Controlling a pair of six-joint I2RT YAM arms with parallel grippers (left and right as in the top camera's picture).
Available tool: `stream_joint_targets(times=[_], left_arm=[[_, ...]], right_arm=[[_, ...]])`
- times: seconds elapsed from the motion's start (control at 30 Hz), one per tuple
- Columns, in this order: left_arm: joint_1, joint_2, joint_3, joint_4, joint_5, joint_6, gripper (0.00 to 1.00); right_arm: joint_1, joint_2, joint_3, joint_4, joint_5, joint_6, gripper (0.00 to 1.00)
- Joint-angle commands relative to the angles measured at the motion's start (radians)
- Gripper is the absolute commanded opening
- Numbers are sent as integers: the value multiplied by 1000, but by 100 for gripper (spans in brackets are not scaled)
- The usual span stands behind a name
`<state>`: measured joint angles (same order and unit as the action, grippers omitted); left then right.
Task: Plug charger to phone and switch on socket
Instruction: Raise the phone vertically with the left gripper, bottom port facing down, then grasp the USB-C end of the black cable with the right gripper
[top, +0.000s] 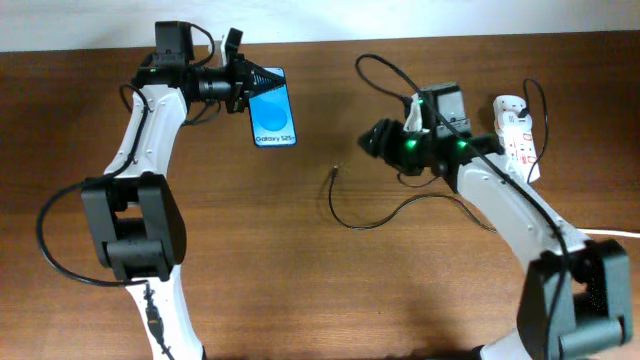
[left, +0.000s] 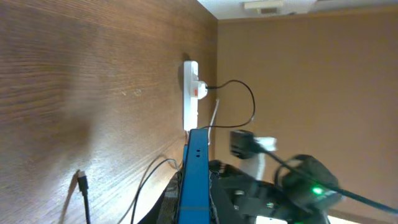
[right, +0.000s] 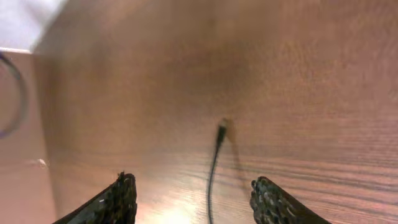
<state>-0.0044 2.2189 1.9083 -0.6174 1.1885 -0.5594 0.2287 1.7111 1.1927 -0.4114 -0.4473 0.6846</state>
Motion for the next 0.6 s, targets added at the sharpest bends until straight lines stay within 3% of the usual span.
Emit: stream_joint_targets(times=[0.0, 0.1, 0.3, 0.57], left_arm=[[0, -13, 10, 2, 53, 15, 0], [3, -13, 10, 2, 46, -85, 0], [1, -13, 10, 2, 43, -108, 0], [1, -13, 10, 2, 42, -126, 0]], right_arm=[[57, 86, 2, -3, -12, 5, 53], [92, 176, 2, 32, -15, 62, 38], [126, 333, 2, 205, -132, 84, 37], [140, 360, 2, 253, -88, 84, 36]])
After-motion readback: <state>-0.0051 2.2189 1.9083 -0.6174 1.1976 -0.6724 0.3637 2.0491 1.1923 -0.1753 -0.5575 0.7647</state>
